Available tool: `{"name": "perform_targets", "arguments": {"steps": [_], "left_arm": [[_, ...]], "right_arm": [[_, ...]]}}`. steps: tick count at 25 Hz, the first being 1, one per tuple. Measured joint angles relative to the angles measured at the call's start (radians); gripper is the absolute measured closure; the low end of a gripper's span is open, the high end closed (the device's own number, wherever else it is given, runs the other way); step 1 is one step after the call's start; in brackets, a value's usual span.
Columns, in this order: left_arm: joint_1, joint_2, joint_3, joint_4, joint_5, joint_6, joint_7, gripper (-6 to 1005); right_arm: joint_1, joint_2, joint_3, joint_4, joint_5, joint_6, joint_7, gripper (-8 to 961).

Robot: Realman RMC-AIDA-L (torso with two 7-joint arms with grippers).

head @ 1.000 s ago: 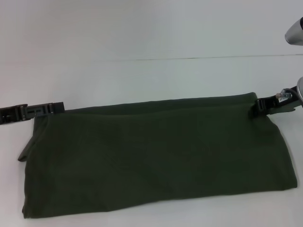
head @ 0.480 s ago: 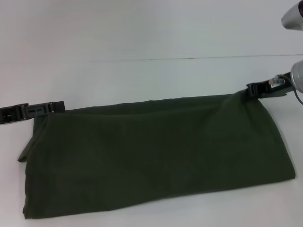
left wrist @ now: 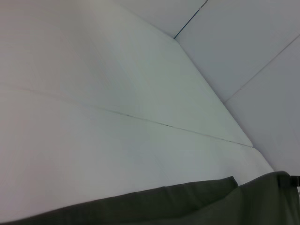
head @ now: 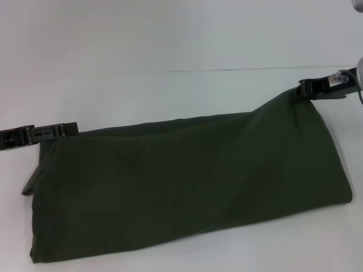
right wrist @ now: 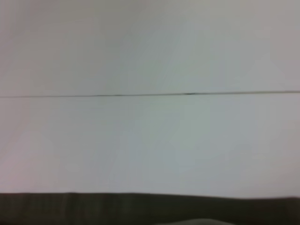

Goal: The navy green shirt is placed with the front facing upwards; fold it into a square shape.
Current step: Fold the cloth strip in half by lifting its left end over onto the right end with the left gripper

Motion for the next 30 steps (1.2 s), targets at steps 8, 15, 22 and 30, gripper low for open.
{"name": "perform_targets", "arguments": {"steps": [8, 15, 22, 30], "left_arm": [[0.001, 0.0, -0.004, -0.007, -0.001, -0.005, 0.0, 144], [0.001, 0.0, -0.003, -0.006, -0.002, -0.006, 0.0, 147], [0.001, 0.0, -0.005, -0.007, -0.002, -0.005, -0.001, 150], [0.001, 0.0, -0.009, -0.009, -0.002, 0.002, -0.009, 154]], "right_arm": [[-0.027, -0.006, 0.001, 0.059, -0.052, 0.062, 0.016, 896], [-0.032, -0.003, 0.002, 0.09, -0.051, 0.104, 0.006, 897], [-0.036, -0.009, 0.006, 0.088, -0.05, 0.085, 0.013, 841], [-0.059, -0.036, 0.109, 0.076, -0.002, 0.018, -0.033, 563]]}}
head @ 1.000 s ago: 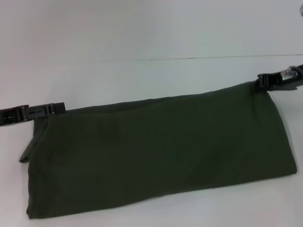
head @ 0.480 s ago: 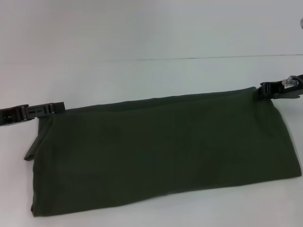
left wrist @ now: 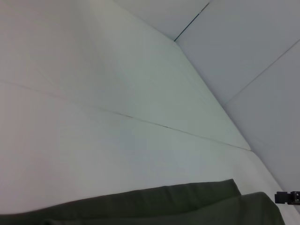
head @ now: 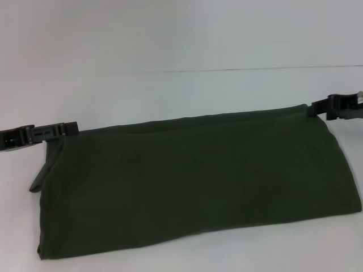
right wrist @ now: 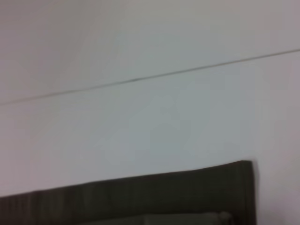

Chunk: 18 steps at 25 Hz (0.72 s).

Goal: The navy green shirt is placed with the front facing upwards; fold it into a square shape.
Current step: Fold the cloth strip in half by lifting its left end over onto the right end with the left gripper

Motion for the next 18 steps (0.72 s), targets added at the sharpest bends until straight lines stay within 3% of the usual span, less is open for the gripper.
{"name": "perform_targets", "arguments": {"steps": [7, 12, 15, 18], "left_arm": [[0.009, -0.001, 0.0, -0.002, -0.03, 0.019, -0.004, 158], [0.014, 0.014, -0.005, -0.002, -0.044, 0.083, -0.018, 160], [0.017, 0.021, -0.012, 0.006, -0.036, 0.119, -0.021, 161], [0.024, 0.023, -0.012, 0.016, -0.027, 0.131, -0.005, 163]], "right_arm": [[-0.09, -0.028, 0.063, -0.063, 0.194, -0.091, -0.069, 373], [-0.168, -0.043, 0.151, -0.029, 0.478, -0.259, -0.262, 139], [-0.201, -0.037, 0.165, 0.023, 0.627, -0.363, -0.431, 101], [-0.212, -0.011, 0.161, 0.084, 0.695, -0.43, -0.612, 63]]}}
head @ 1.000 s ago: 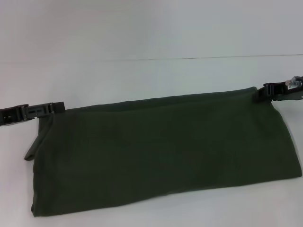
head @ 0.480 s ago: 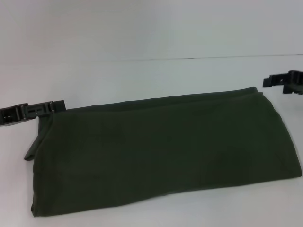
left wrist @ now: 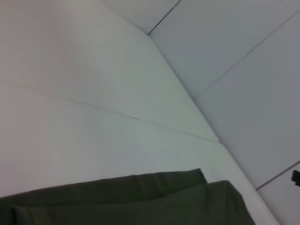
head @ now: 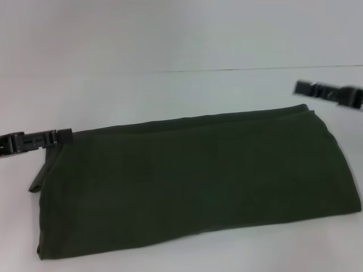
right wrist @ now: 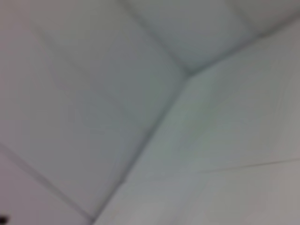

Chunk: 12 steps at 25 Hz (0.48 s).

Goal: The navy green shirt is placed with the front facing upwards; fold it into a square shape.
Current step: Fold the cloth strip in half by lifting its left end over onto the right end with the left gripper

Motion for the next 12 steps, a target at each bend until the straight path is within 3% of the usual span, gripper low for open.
{"name": "perform_targets", "arguments": {"steps": [8, 12], "left_arm": [[-0.002, 0.004, 0.0, 0.02, 0.113, -0.037, -0.053, 167], [-0.01, 0.007, 0.005, 0.033, 0.172, -0.075, -0.123, 169]], "right_arm": [[0.017, 0.109, -0.077, 0.039, 0.001, -0.012, -0.35, 66], [0.034, 0.125, -0.101, 0.079, 0.003, 0.001, -0.448, 65]]}}
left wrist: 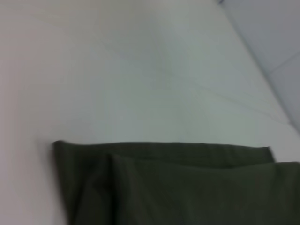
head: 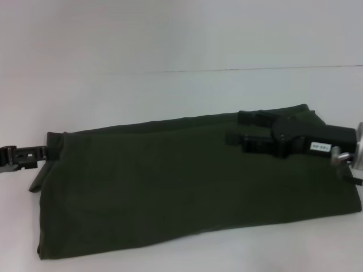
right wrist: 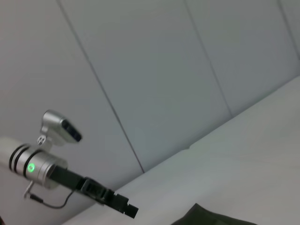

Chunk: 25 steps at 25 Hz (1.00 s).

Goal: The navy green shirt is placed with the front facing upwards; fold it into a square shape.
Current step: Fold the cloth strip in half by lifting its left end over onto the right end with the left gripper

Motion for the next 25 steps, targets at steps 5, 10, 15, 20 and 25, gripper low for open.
{"name": "perform_targets", "arguments": {"steps": [5, 10, 15, 20, 25], "left_arm": [[-0.01, -0.001, 0.028, 0.009, 0.057, -0.053, -0.03, 171], [-0.031, 0.0, 0.086, 0.013, 0.129, -0.092, -0.107, 173], [-0.043, -0.006, 0.155, 0.01, 0.188, -0.158, -0.172, 176], [-0.048, -0.01, 0.169, 0.005, 0.189, -0.198, -0.186, 178], [-0.051, -0.011, 0.173, -0.018, 0.19, -0.215, -0.194, 181]], "right_arm": [[0.021, 0.0, -0.013, 0.058, 0.002, 0.063, -0.081, 62], [0.033, -0.001, -0.015, 0.072, 0.006, 0.093, -0.086, 58], [0.035, -0.001, -0.015, 0.074, 0.007, 0.099, -0.084, 57], [0.036, 0.0, -0.015, 0.086, 0.006, 0.102, -0.086, 57], [0.036, -0.001, -0.015, 0.095, 0.004, 0.105, -0.087, 57]]}}
